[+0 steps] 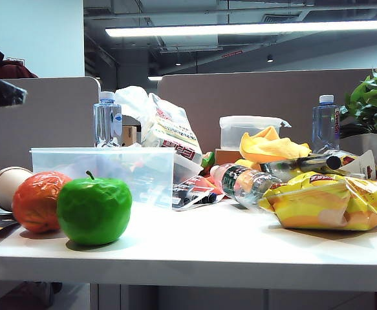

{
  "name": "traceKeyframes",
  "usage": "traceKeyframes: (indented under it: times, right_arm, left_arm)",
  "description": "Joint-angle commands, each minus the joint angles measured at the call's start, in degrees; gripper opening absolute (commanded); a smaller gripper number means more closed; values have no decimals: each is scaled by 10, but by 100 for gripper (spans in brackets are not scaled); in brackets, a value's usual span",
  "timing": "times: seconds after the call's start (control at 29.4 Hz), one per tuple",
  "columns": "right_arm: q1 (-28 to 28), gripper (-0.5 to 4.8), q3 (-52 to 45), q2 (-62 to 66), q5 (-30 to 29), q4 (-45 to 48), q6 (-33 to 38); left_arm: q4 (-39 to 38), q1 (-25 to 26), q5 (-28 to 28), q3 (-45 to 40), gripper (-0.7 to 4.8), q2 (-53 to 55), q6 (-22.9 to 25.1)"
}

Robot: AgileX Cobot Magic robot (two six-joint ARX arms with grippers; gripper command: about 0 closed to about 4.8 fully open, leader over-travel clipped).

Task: Pick up the metal ice scoop from the table and place it inside the transparent plastic box.

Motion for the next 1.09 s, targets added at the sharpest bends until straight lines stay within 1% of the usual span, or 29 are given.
traceKeyframes:
  times: [0.03, 0.1, 0.14, 0.17, 0.2, 0.24, 0.27, 0.31, 0.34, 0.37, 0.44, 0.54, 0.65, 0.75, 0.85, 0.95, 1.02, 1.09]
  right_arm:
    - [0, 180, 44, 24, 8, -32, -17]
    - [0, 183, 76, 68, 11, -40, -52]
    - [0, 201, 93, 95, 13, -40, -63]
    - [0, 230, 107, 119, 16, -40, -67]
    - [0, 272, 123, 147, 19, -40, -75]
    - [0, 336, 163, 220, 18, -40, -95]
    - [0, 347, 182, 254, 17, -41, -103]
    - [0, 383, 233, 340, 12, -45, -120]
    - [1, 387, 259, 378, 11, -53, -124]
    - [1, 392, 324, 464, 12, -83, -140]
    - [1, 392, 400, 551, 12, -138, -154]
    - [3, 391, 537, 684, 12, -267, -192]
    - [17, 391, 658, 796, 17, -381, -229]
    - [35, 391, 762, 889, 33, -472, -256]
    - [52, 391, 841, 959, 69, -539, -271]
    - [72, 390, 901, 1020, 97, -574, -283]
    - [77, 388, 916, 1041, 104, -582, -290]
    - [83, 388, 924, 1060, 125, -586, -292]
  left_arm:
    - [6, 0, 0, 2, -5, 3, 2]
    - [6, 0, 0, 2, -5, 3, 2]
    - [6, 0, 0, 2, -5, 3, 2]
    - [6, 0, 0, 2, -5, 3, 2]
    - [6, 0, 0, 2, -5, 3, 2]
    - [6, 0, 0, 2, -5, 3, 2]
    - [6, 0, 0, 2, -5, 3, 2]
    - [6, 0, 0, 2, -5, 3, 2]
    - [6, 0, 0, 2, -5, 3, 2]
    - [6, 0, 0, 2, -5, 4, 2]
    - [6, 0, 0, 2, -5, 3, 2]
    - [6, 0, 0, 2, -5, 4, 2]
    - [6, 0, 0, 2, -5, 3, 2]
    - [6, 0, 0, 1, -5, 4, 2]
    - [6, 0, 0, 2, -5, 4, 2]
    - [6, 0, 0, 2, -5, 3, 2]
    - [6, 0, 0, 2, -5, 3, 2]
    - [6, 0, 0, 2, -5, 3, 2]
